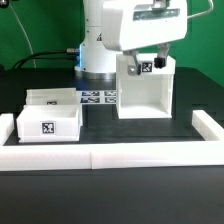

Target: Assemble drawer

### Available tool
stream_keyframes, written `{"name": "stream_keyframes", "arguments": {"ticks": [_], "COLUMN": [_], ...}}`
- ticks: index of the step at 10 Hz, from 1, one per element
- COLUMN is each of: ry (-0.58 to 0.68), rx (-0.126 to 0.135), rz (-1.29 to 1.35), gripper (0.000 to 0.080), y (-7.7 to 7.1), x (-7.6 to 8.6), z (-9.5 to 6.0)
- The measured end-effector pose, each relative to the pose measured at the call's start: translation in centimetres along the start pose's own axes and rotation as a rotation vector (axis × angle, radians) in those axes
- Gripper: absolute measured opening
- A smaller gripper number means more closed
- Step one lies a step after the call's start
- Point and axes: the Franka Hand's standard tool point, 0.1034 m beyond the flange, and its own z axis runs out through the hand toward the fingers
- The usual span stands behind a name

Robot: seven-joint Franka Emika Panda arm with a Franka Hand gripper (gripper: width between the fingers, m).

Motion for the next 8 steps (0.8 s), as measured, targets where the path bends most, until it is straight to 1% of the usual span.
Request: {"name": "stream_keyframes", "arguments": {"ticks": [2, 3, 4, 5, 6, 8], "ry": [-0.051, -0.068, -0.065, -0.050, -0.052, -0.052], "rx": [0.011, 0.009, -0.011, -0.033, -0.027, -0.026], "rz": [0.188, 0.243, 0.225, 0.188, 0.199, 0.200], "gripper": [0.0650, 0.0650, 0.0650, 0.0650, 0.0650, 0.0650], "y": [-2.8, -3.8, -4.2, -4.4, -4.3, -4.2], "x": [-1.6, -2.1, -2.0, -1.7, -1.8, -1.8], "z": [-1.0, -1.7, -2.2, -2.3, -2.1, -2.1]}}
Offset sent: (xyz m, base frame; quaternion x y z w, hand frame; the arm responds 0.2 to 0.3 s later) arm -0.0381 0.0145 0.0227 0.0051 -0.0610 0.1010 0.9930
